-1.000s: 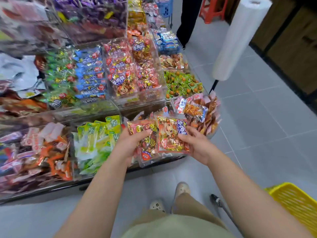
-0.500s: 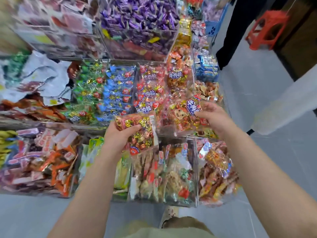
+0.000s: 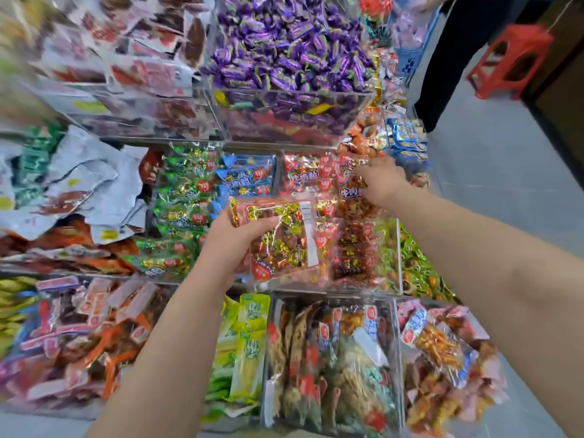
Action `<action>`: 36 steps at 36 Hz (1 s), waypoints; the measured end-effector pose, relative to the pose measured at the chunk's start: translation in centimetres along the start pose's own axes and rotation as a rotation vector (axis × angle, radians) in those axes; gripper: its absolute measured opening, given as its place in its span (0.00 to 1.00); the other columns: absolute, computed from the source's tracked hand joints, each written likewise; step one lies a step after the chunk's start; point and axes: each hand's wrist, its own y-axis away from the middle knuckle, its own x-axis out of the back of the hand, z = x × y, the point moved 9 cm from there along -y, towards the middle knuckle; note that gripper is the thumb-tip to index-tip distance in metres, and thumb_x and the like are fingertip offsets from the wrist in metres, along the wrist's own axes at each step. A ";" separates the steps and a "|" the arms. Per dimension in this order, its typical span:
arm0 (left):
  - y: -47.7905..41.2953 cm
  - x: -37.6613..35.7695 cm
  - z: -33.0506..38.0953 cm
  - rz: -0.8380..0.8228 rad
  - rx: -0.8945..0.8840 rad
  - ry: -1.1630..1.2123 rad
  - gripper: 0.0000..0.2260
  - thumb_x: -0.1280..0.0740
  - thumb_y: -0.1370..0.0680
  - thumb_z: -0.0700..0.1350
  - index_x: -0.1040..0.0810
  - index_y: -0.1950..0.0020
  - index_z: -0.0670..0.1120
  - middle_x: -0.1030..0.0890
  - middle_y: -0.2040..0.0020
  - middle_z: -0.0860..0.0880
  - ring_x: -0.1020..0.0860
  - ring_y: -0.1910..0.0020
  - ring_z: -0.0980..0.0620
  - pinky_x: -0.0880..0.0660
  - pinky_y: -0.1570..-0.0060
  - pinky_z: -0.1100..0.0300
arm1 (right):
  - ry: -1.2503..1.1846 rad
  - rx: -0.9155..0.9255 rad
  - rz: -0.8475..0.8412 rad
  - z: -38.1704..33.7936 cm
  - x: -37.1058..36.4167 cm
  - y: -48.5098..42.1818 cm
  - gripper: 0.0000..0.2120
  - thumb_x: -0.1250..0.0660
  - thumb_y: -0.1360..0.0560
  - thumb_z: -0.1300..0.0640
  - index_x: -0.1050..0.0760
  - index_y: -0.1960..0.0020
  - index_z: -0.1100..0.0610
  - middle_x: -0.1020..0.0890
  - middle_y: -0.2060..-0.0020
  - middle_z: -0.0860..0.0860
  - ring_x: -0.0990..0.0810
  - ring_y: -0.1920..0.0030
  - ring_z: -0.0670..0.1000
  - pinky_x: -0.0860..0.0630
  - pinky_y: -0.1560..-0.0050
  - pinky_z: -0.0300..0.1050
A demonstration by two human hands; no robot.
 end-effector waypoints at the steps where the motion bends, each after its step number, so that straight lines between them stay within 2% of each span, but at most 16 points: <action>1: -0.3 0.0 0.0 -0.009 0.006 0.001 0.16 0.22 0.33 0.45 0.24 0.50 0.51 0.14 0.60 0.50 0.15 0.62 0.48 0.22 0.71 0.57 | -0.007 -0.003 0.007 0.1 -0.4 -0.3 0.23 0.36 0.24 0.57 0.33 0.31 0.47 0.31 0.35 0.56 0.36 0.34 0.61 0.32 0.40 0.56; 5: -1.2 -0.5 -0.1 -0.056 0.053 0.031 0.19 0.21 0.34 0.45 0.25 0.48 0.49 0.14 0.58 0.47 0.15 0.62 0.45 0.21 0.68 0.52 | -0.051 0.010 0.049 0.7 -1.1 -0.9 0.20 0.34 0.24 0.54 0.31 0.34 0.46 0.29 0.36 0.54 0.36 0.34 0.60 0.35 0.36 0.56; 10: -2.5 -1.1 0.0 -0.084 0.063 -0.015 0.23 0.20 0.36 0.47 0.24 0.45 0.49 0.15 0.52 0.45 0.15 0.57 0.43 0.19 0.61 0.46 | -0.130 -0.052 0.222 1.5 -0.8 0.0 0.17 0.34 0.25 0.52 0.30 0.37 0.45 0.31 0.37 0.52 0.40 0.34 0.58 0.46 0.34 0.55; 13: -3.0 -2.1 0.0 -0.108 0.075 -0.028 0.25 0.20 0.39 0.50 0.24 0.45 0.51 0.15 0.51 0.47 0.16 0.54 0.43 0.19 0.55 0.42 | -0.049 -0.100 0.169 0.9 -2.4 0.7 0.29 0.32 0.28 0.48 0.42 0.31 0.46 0.39 0.33 0.55 0.46 0.30 0.59 0.55 0.29 0.59; 16: -3.2 -3.1 0.2 -0.125 0.090 -0.049 0.36 0.20 0.44 0.55 0.27 0.40 0.49 0.17 0.47 0.46 0.18 0.49 0.41 0.22 0.49 0.39 | -0.096 -0.237 0.165 1.6 -2.8 1.2 0.37 0.31 0.29 0.54 0.51 0.28 0.45 0.48 0.29 0.56 0.55 0.27 0.59 0.63 0.29 0.59; 17: -3.3 -3.4 0.2 -0.132 0.096 -0.064 0.37 0.19 0.45 0.55 0.27 0.39 0.49 0.17 0.46 0.46 0.18 0.49 0.41 0.22 0.49 0.41 | -0.135 -0.278 0.189 1.9 -2.6 1.5 0.37 0.31 0.30 0.56 0.49 0.29 0.46 0.48 0.29 0.57 0.54 0.27 0.59 0.61 0.29 0.59; 19: -3.6 -3.9 0.1 -0.147 0.100 -0.065 0.30 0.19 0.41 0.52 0.25 0.43 0.50 0.15 0.51 0.47 0.16 0.54 0.44 0.19 0.58 0.47 | -0.267 -0.301 0.267 2.0 -1.6 2.4 0.33 0.29 0.31 0.54 0.44 0.32 0.48 0.44 0.32 0.57 0.48 0.30 0.60 0.53 0.30 0.57; 22: -3.9 -4.7 -0.1 -0.155 0.123 -0.006 0.22 0.21 0.36 0.46 0.24 0.46 0.48 0.14 0.58 0.49 0.15 0.61 0.47 0.20 0.67 0.53 | -0.700 -0.289 0.359 1.5 0.2 4.5 0.19 0.30 0.28 0.50 0.30 0.41 0.53 0.29 0.44 0.52 0.30 0.43 0.52 0.33 0.41 0.49; 24: -4.0 -5.1 -0.5 -0.156 0.144 0.005 0.26 0.19 0.39 0.48 0.24 0.45 0.48 0.14 0.54 0.47 0.15 0.58 0.45 0.19 0.63 0.50 | -1.277 -0.317 0.162 -0.1 -0.3 5.9 0.10 0.33 0.26 0.47 0.25 0.51 0.53 0.23 0.58 0.46 0.24 0.60 0.45 0.26 0.58 0.43; 26: -3.9 -5.5 -0.6 -0.121 0.151 -0.008 0.38 0.17 0.46 0.53 0.26 0.39 0.48 0.16 0.46 0.46 0.17 0.50 0.43 0.20 0.52 0.44 | -1.709 -0.317 -0.184 -3.5 -1.5 7.8 0.12 0.33 0.26 0.45 0.24 0.52 0.54 0.23 0.66 0.46 0.25 0.68 0.45 0.25 0.65 0.40; 28: -3.8 -5.8 -0.8 -0.073 0.154 -0.010 0.45 0.17 0.48 0.57 0.29 0.35 0.49 0.18 0.43 0.47 0.19 0.46 0.44 0.22 0.47 0.42 | -1.609 -0.228 -0.382 -5.7 -2.0 9.8 0.25 0.28 0.35 0.40 0.26 0.45 0.54 0.22 0.60 0.48 0.23 0.60 0.47 0.24 0.58 0.42; 29: -3.7 -6.0 -0.8 -0.052 0.134 -0.002 0.42 0.17 0.47 0.57 0.28 0.37 0.50 0.18 0.44 0.48 0.18 0.48 0.46 0.20 0.49 0.43 | -1.496 -0.199 -0.398 -6.2 -2.4 10.7 0.33 0.26 0.40 0.37 0.28 0.41 0.51 0.21 0.52 0.47 0.21 0.54 0.47 0.23 0.52 0.43; 31: -3.6 -6.0 -0.6 0.006 0.100 -0.009 0.34 0.18 0.44 0.57 0.26 0.42 0.53 0.17 0.47 0.50 0.17 0.50 0.49 0.19 0.52 0.47 | -1.383 -0.229 -0.337 -5.8 -2.6 11.8 0.35 0.25 0.42 0.36 0.31 0.38 0.45 0.22 0.46 0.41 0.21 0.49 0.46 0.23 0.48 0.44; 32: -3.6 -5.9 -0.6 0.035 0.094 -0.016 0.34 0.19 0.44 0.59 0.26 0.41 0.53 0.18 0.46 0.51 0.18 0.49 0.49 0.20 0.51 0.46 | -1.390 -0.256 -0.309 -5.5 -2.6 12.1 0.37 0.24 0.43 0.37 0.32 0.38 0.45 0.23 0.44 0.41 0.21 0.48 0.46 0.23 0.48 0.45; 34: -3.6 -5.7 -0.7 0.073 0.097 -0.003 0.38 0.22 0.43 0.64 0.26 0.38 0.51 0.19 0.43 0.50 0.20 0.44 0.46 0.22 0.46 0.43 | -1.480 -0.331 -0.236 -3.8 -2.7 12.0 0.48 0.21 0.48 0.39 0.36 0.32 0.44 0.25 0.40 0.46 0.20 0.47 0.51 0.22 0.45 0.54; 36: -3.7 -5.0 -0.7 0.107 0.094 0.040 0.32 0.26 0.37 0.65 0.26 0.38 0.52 0.20 0.41 0.49 0.21 0.42 0.44 0.23 0.44 0.42 | -1.562 -0.394 -0.098 -1.0 -2.0 11.7 0.47 0.20 0.47 0.43 0.40 0.33 0.37 0.28 0.38 0.47 0.18 0.49 0.53 0.20 0.49 0.56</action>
